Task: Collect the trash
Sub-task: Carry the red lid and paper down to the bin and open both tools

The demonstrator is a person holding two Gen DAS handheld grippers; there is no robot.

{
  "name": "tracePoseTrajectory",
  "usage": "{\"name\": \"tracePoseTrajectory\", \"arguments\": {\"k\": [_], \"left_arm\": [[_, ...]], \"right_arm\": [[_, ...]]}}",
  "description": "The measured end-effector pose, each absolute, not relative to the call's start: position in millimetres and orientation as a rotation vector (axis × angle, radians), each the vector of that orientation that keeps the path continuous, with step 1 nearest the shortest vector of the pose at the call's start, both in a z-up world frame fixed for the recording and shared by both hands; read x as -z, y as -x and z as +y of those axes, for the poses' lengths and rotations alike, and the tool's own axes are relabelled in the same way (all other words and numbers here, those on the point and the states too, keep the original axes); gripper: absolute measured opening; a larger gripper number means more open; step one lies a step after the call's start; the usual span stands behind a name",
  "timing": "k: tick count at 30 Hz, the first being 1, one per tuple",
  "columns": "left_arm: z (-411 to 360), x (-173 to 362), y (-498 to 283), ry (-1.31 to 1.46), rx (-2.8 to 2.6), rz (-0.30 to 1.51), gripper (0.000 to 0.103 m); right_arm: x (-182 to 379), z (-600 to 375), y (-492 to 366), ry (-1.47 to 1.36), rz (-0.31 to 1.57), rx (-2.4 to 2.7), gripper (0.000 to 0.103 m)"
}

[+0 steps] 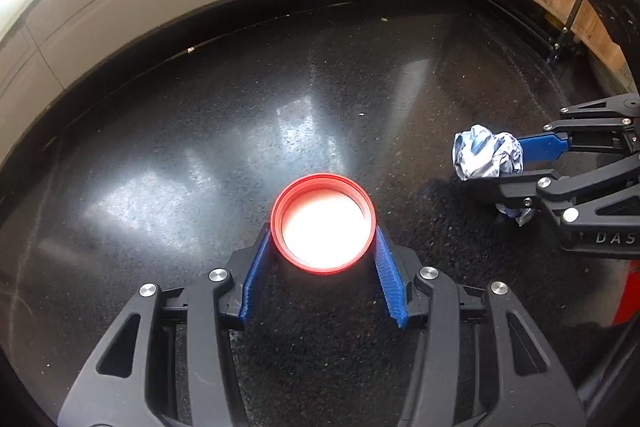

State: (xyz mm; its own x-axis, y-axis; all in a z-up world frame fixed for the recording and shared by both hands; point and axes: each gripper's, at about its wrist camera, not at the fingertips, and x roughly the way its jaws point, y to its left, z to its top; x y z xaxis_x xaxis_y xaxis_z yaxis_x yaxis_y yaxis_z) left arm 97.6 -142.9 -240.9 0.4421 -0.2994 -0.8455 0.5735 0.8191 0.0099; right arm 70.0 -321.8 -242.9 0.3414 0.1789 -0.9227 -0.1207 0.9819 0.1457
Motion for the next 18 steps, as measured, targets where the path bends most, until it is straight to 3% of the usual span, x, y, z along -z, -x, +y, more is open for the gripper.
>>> {"name": "tracePoseTrajectory", "arguments": {"k": [12,18], "left_arm": [[-119.9,223.4,-88.0,-0.289,0.505,0.959,0.048],[-68.3,199.6,-66.2,-0.226,0.370,0.934,0.048]], "right_arm": [[209.6,-329.8,-58.8,-0.072,1.159,-0.164,0.035],[188.3,-300.7,-61.6,-0.025,1.122,-0.216,0.035]]}}
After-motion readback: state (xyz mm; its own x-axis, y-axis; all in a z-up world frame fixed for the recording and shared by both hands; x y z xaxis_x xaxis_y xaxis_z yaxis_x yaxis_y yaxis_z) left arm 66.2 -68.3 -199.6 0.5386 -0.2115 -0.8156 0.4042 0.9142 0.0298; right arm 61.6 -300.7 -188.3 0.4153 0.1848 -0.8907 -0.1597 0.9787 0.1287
